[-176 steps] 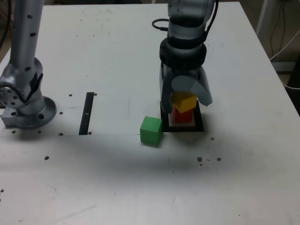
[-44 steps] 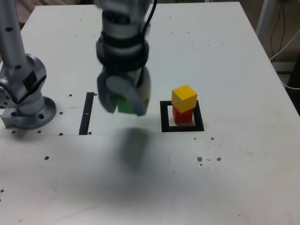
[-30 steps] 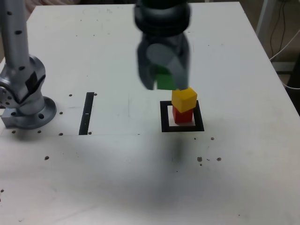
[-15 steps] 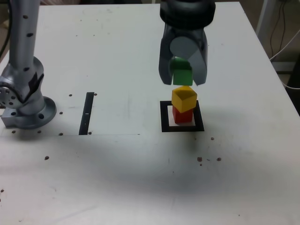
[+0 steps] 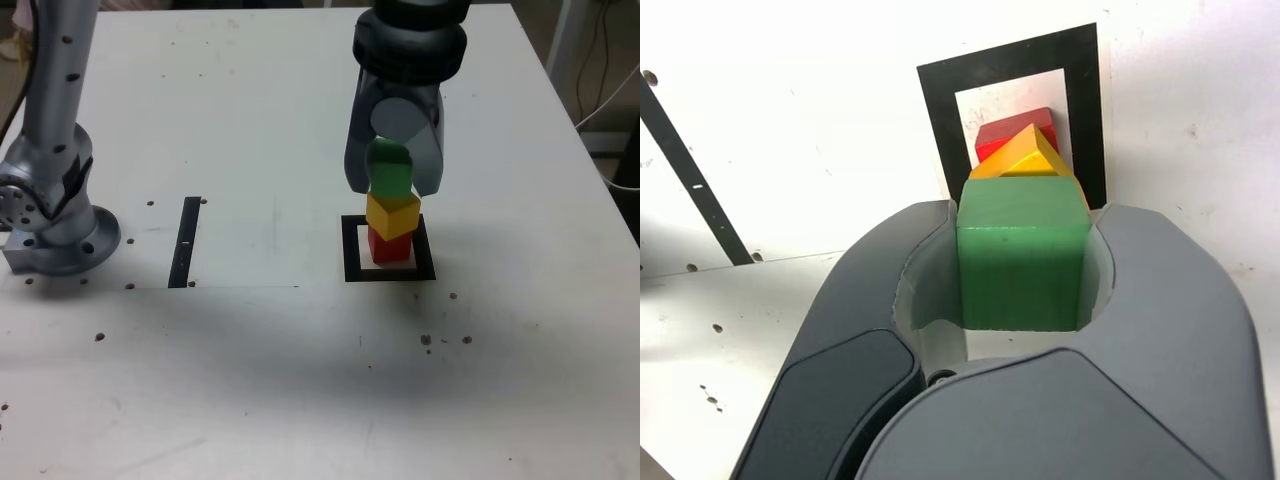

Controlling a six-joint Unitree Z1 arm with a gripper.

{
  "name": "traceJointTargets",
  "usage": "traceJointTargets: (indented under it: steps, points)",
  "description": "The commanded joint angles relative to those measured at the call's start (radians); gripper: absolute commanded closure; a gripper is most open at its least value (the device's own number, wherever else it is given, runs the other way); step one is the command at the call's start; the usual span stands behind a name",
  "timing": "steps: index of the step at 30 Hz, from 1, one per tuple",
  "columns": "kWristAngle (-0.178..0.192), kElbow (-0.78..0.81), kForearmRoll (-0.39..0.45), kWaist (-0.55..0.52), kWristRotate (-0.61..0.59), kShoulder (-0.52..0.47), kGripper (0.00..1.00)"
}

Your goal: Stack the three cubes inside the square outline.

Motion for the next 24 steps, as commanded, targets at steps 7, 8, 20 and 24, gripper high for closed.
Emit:
traceJointTargets:
  steps: [7, 8, 20, 24]
  points:
    - [-0.008, 0.005, 0.002, 0.002, 0.011, 0.003, 0.61]
    - [-0.011, 0.007, 0.002, 0.002, 0.011, 0.003, 0.58]
    - [-0.028, 0.037, -0.029, 0.002, 0.019, 0.001, 0.16]
    - [-0.026, 0.041, -0.03, 0.002, 0.016, -0.002, 0.02]
